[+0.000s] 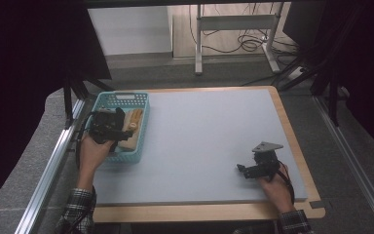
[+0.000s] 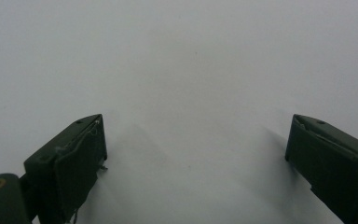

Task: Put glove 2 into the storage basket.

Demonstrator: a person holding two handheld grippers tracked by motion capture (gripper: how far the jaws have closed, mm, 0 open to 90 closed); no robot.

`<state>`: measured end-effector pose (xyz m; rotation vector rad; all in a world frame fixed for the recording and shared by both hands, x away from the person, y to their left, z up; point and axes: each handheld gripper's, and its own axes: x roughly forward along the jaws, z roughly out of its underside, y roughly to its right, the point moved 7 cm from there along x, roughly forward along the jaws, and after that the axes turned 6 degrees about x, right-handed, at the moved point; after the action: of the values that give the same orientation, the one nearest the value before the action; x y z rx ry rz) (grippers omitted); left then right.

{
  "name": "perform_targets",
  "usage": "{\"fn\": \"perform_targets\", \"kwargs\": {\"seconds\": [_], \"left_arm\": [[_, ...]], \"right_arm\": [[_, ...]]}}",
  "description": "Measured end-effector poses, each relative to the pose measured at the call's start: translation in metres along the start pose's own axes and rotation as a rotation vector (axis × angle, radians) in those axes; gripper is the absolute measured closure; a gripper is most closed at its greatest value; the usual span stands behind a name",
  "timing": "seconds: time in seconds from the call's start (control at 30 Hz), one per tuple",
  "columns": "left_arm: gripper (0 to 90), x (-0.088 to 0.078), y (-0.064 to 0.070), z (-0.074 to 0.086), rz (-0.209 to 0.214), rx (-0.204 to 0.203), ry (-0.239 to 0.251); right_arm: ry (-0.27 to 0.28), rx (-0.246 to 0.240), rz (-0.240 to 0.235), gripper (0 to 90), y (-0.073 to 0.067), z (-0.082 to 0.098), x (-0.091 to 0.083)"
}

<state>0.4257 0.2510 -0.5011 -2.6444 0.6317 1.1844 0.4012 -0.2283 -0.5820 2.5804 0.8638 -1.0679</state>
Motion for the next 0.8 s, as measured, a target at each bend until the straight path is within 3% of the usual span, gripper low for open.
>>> {"fn": "perform_targets", "kwargs": {"seconds": [0.8], "left_arm": [[1.0, -0.003, 0.031, -0.005, 0.048, 0.057, 0.025]], "right_arm": [[0.000, 0.000, 0.000, 4.9, 0.000, 0.000, 0.000]]}}
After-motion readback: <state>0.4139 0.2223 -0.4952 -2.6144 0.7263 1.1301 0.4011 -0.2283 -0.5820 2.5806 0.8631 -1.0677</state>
